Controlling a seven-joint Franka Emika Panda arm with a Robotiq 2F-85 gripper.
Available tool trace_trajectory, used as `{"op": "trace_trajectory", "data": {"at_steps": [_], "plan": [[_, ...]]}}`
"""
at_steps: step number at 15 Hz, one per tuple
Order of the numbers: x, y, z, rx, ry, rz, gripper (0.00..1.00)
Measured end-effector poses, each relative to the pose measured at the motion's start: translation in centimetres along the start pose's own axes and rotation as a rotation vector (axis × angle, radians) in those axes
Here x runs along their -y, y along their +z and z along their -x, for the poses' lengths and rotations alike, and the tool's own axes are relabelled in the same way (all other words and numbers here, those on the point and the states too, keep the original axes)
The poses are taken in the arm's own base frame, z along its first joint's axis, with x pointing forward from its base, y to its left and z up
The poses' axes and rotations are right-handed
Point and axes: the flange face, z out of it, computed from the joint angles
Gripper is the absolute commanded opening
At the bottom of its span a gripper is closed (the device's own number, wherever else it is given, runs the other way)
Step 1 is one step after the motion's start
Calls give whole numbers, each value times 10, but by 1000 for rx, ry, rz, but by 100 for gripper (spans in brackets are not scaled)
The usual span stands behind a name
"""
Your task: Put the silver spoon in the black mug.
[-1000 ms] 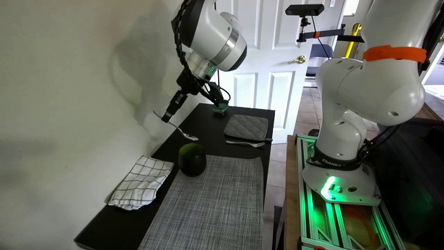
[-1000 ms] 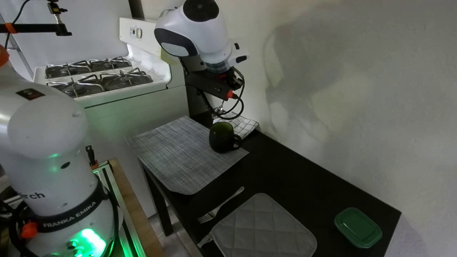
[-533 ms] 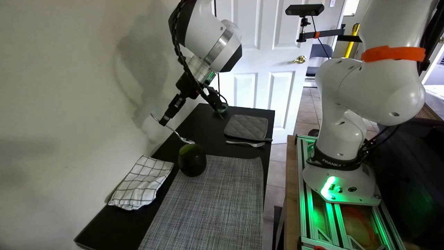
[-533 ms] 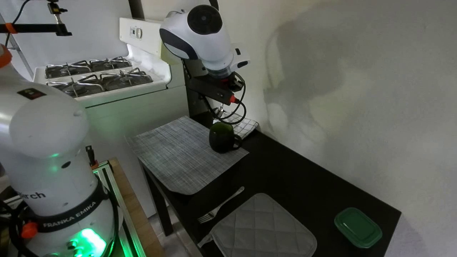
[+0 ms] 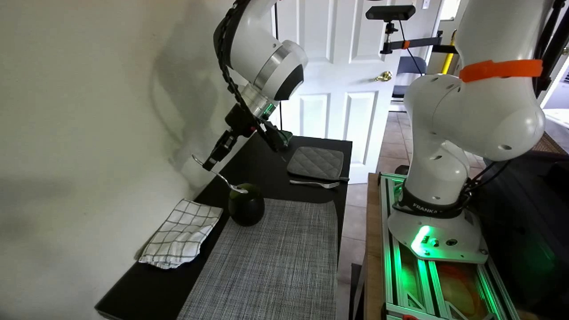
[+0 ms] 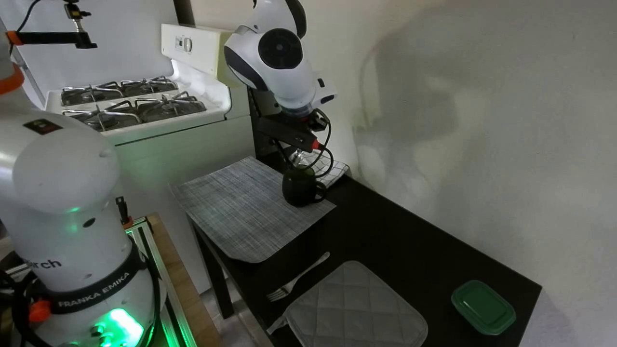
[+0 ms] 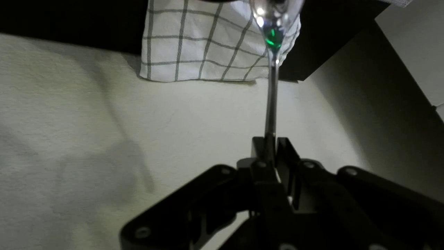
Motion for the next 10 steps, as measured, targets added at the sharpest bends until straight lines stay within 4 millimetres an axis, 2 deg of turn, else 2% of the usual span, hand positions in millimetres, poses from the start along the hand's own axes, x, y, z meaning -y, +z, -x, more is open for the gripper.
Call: {"op": "trace_trajectory", "data": {"at_steps": [3, 10], "plan": [[0, 5, -3, -25, -13, -6, 3], [-7, 14, 10, 6, -74, 3, 3]]}}
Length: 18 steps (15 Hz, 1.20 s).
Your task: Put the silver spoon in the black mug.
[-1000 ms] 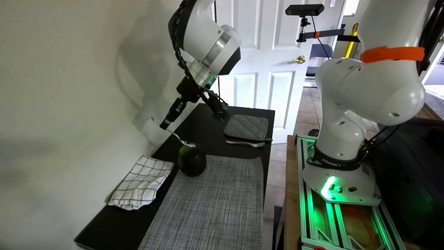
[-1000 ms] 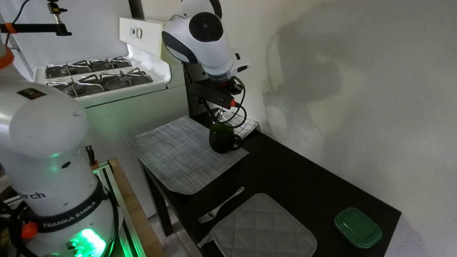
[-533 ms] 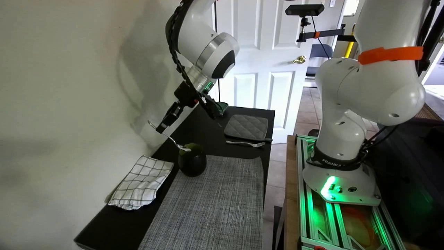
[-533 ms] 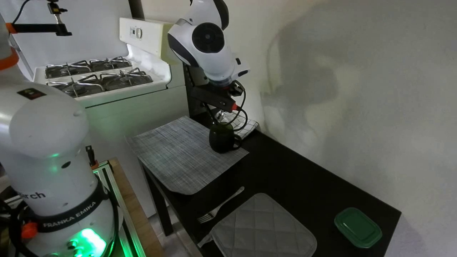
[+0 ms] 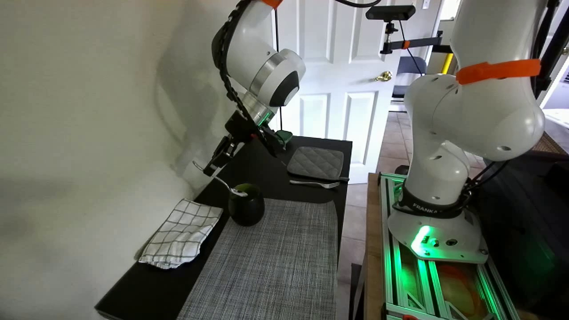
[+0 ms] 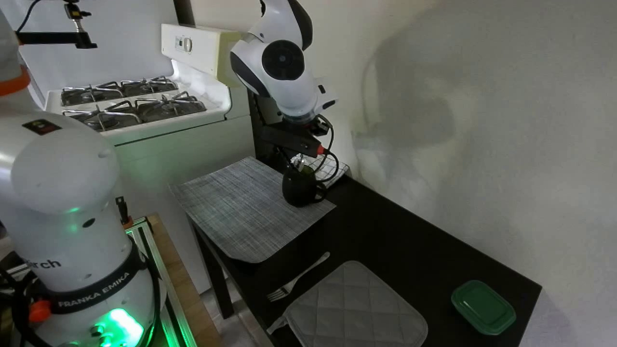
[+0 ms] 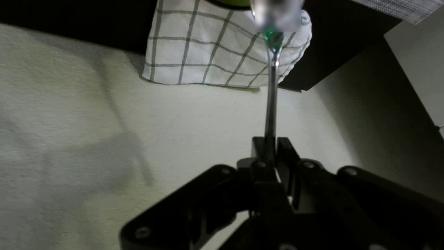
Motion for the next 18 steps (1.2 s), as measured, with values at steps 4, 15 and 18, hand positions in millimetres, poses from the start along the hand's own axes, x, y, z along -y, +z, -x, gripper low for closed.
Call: {"op": "trace_trajectory", "data": {"at_steps": [4, 15, 18], "plan": [[-3, 3, 7, 4, -13, 9, 3], [-8, 9, 26, 14, 3, 33, 3], [-10, 11, 32, 24, 15, 38, 3]]}}
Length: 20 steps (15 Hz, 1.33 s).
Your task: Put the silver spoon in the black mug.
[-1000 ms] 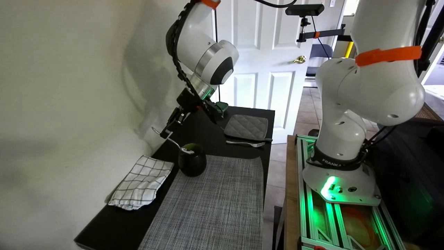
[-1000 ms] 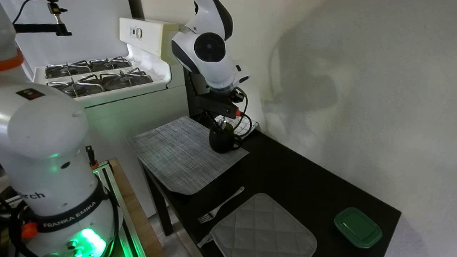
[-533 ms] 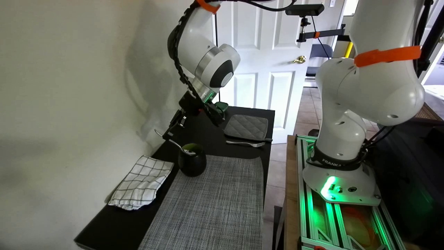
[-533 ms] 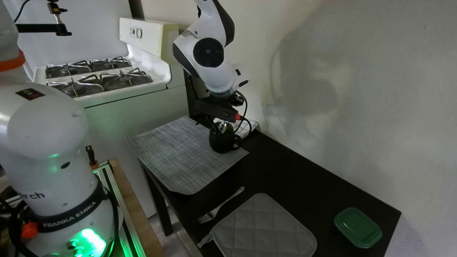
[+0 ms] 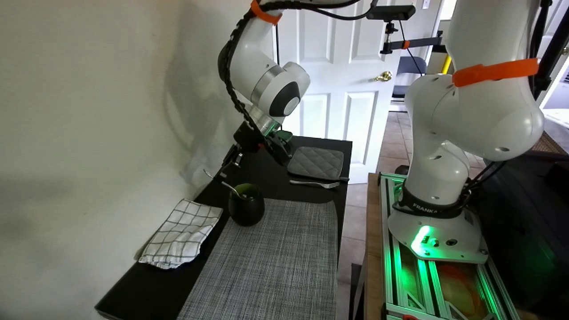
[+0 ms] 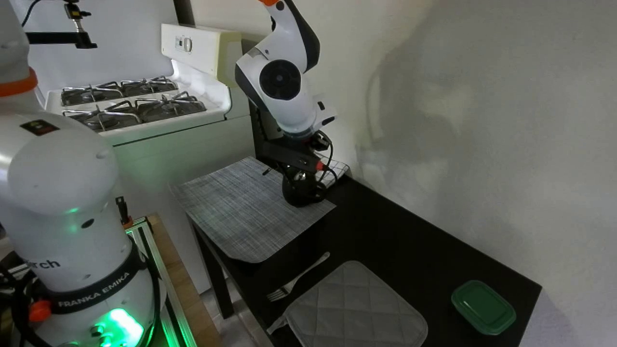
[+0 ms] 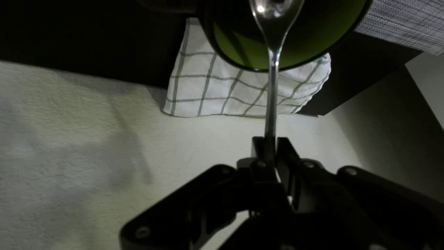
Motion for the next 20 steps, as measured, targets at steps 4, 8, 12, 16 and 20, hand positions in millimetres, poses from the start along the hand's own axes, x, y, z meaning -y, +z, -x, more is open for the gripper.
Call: {"op": "trace_trajectory", "data": {"at_steps": [4, 8, 12, 16, 20], "plan": [[0, 4, 7, 15, 9, 3, 3], [0, 6, 12, 24, 10, 4, 3], [0, 7, 14, 27, 10, 5, 37], [0, 7, 14, 29, 7, 4, 66], [1, 8, 14, 30, 5, 2, 94]]}}
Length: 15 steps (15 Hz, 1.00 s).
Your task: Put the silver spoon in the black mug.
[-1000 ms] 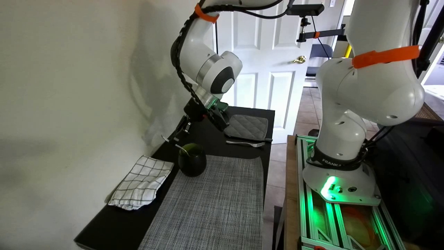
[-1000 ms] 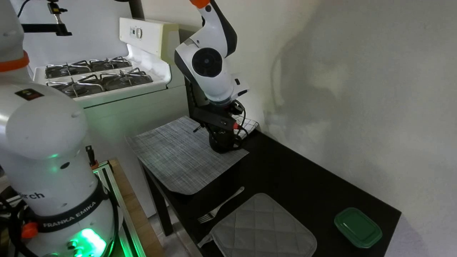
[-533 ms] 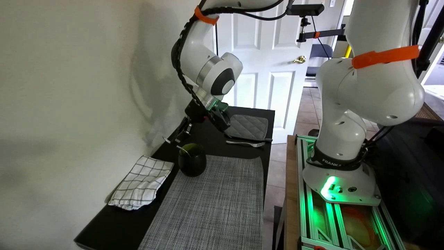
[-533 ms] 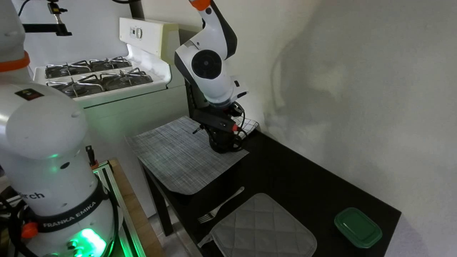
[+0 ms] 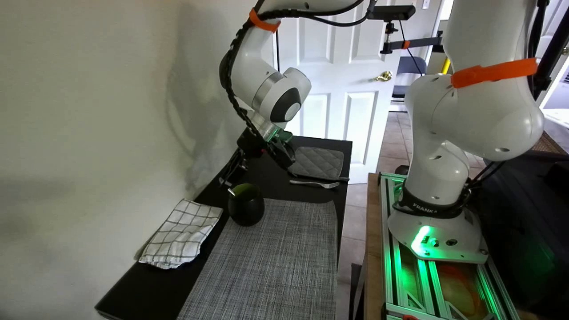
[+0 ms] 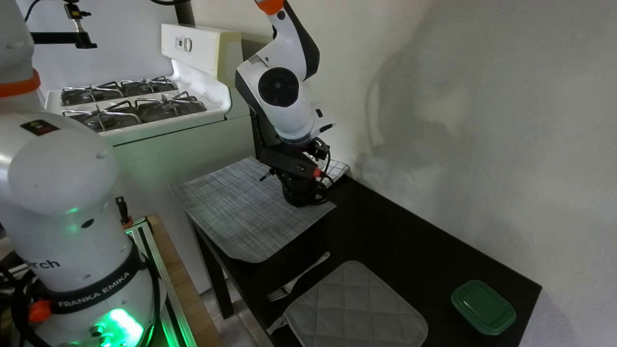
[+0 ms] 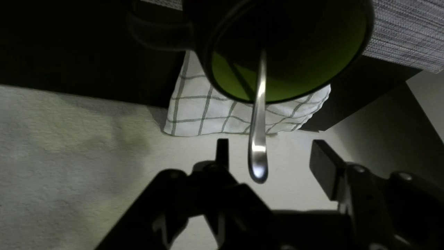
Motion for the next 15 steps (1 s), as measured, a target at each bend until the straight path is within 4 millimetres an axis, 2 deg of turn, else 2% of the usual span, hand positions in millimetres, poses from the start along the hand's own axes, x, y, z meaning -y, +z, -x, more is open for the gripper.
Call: {"op": "trace_trajectory", "data": {"at_steps": [1, 9, 15], "plan": [[0, 0, 0, -1, -1, 0, 99], [-1, -18, -16, -3, -84, 16, 99], [2, -30, -10, 145, -191, 27, 100]]}}
